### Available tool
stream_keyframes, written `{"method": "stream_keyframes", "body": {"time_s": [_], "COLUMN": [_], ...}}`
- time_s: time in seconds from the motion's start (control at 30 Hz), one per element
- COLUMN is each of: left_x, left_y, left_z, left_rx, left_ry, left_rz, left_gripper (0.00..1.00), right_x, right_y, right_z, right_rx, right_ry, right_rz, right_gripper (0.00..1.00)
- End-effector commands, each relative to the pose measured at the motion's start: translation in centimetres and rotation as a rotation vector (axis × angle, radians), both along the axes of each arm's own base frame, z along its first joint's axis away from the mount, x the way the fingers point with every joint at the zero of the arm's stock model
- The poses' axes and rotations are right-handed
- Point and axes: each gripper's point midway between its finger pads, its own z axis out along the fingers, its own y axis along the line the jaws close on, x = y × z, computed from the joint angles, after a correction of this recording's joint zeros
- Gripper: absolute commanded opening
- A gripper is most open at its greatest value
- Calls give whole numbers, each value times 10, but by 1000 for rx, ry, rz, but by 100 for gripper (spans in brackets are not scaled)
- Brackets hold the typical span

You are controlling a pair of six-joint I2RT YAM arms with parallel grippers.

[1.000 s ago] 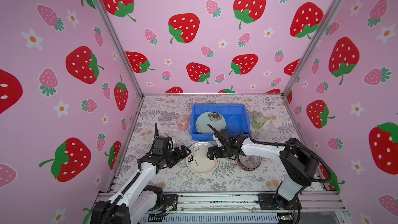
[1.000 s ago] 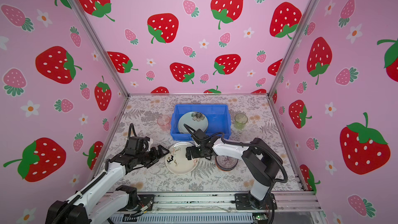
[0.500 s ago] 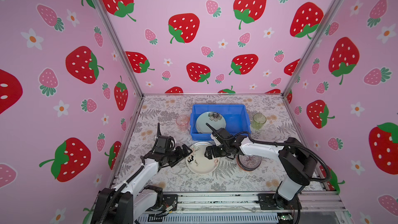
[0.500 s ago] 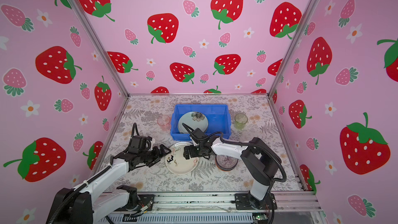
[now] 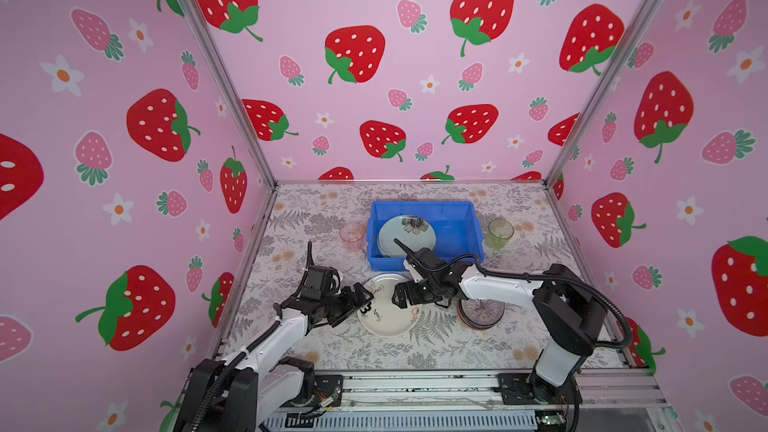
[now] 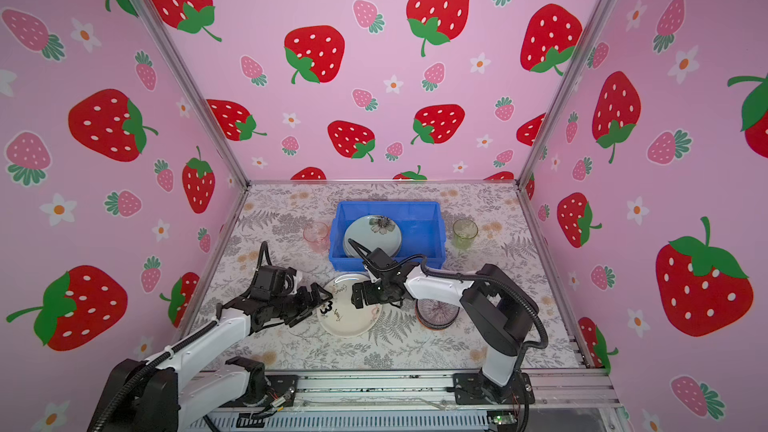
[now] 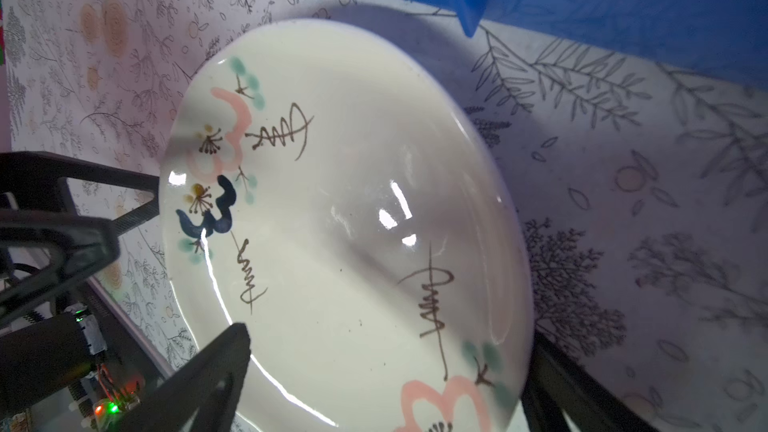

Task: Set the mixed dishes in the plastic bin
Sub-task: 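Close both grippers on the rims of the white ink-drawing plate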

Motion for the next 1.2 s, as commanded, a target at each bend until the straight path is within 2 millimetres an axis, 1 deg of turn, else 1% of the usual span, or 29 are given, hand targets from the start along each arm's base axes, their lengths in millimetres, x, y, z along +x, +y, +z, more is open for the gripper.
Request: {"method": "stream_keyframes", "body": {"time_s": [0.0,0.43,0.63,0.9,1.07,1.17], "left_x": [-3,-1,3,7,9,11], "left_y": [-5,-18,-24,-29,-33,-34], "left_z": [2,4,12,23,31,36], "left_rx": [-28,-74,-120,-170,-194,-204], "left_ry": [4,6,-9,-27,-43,-56], "left_rz": [1,-1,5,6,1,-5], "left_gripper": [99,99,99,100,95,89], "right_x": [-3,-7,-12,-12,-13,-13], "right_y": [12,22,27,28,29,29], "right_z": [3,6,5,3,1,1], "right_rx": [31,76,112,113,114,113], "right_ry": [10,22,47,54,58,57], "right_rz": [11,26,34,39,39,41], "right_gripper": [99,99,99,99,99,99]}}
